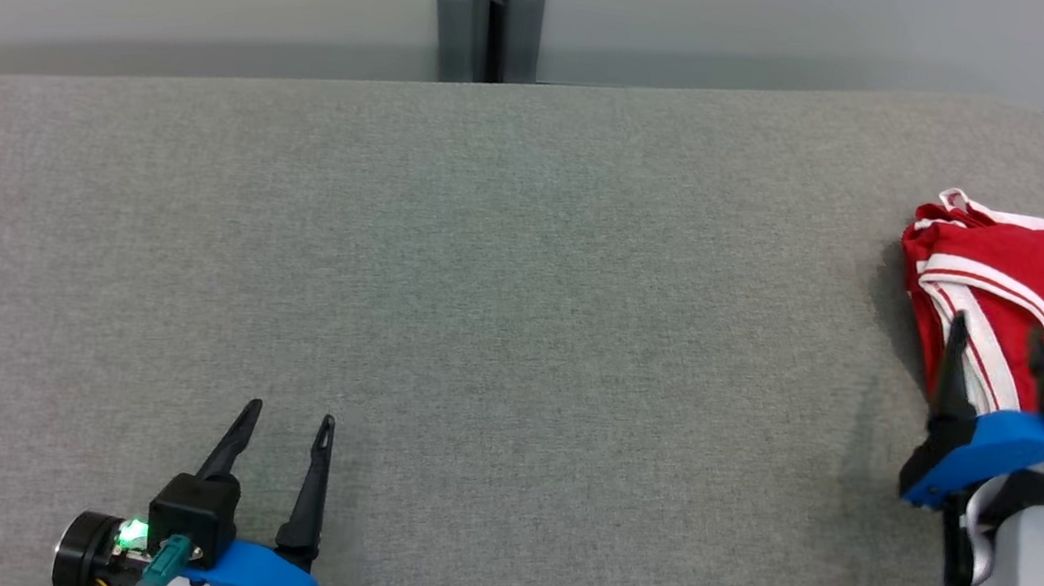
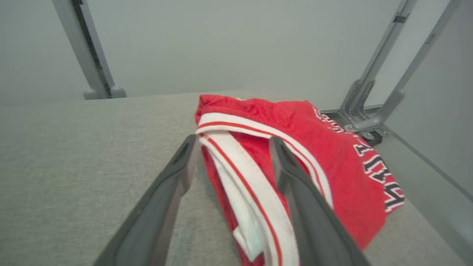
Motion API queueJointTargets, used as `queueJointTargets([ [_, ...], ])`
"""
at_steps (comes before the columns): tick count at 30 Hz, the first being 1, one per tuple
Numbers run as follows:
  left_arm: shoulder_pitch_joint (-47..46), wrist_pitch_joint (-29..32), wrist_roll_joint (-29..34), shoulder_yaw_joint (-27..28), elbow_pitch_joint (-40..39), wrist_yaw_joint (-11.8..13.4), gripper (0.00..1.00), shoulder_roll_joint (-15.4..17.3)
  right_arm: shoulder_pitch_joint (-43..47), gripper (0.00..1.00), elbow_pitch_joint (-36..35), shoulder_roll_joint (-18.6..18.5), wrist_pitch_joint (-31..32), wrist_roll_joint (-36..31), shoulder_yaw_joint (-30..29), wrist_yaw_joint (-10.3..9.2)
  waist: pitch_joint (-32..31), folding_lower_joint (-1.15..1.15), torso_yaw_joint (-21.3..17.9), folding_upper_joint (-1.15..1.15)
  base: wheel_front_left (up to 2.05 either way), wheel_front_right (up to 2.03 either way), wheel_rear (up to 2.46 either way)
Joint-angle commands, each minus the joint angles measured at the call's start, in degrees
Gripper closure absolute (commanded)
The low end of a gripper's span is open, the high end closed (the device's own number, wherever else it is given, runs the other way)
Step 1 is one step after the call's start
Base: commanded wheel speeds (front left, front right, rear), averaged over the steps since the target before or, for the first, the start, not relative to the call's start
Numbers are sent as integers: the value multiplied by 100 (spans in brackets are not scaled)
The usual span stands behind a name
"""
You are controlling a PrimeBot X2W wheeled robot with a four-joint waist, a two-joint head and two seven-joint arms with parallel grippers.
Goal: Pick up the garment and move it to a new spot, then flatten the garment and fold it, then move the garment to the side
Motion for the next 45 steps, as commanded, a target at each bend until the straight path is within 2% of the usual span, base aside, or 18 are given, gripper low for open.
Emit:
queueJointTargets([
  [1,12,-25,-35,64,-20,51,0,9,219,0,-116,29,-23,303,309,0,-10,0,50,0,0,0,0],
  [6,45,-25,-163,372,31,153,0,0,1017,0,-831,10,-24,1435,1413,-1,-123,0,250,0,0,0,0],
  [12,149,-25,-256,648,-63,171,0,-6,1566,0,-1333,12,-25,2005,2002,-1,-266,0,481,0,0,0,0],
  [23,232,-25,-606,726,13,-51,0,-6,1869,0,-1604,13,-26,2254,2383,-1,-525,0,680,0,0,0,0],
  [40,505,-25,-965,548,147,-120,0,-6,2291,0,-1684,15,-26,2557,2606,0,-980,0,850,0,0,0,0],
  [41,485,6,-967,571,153,-115,100,-7,2219,100,-1641,36,3,2554,2598,0,-981,0,849,0,0,0,0],
  [45,553,72,-1054,607,316,-117,100,-10,2279,100,-1484,60,70,2642,2571,0,-986,0,854,0,0,0,0],
])
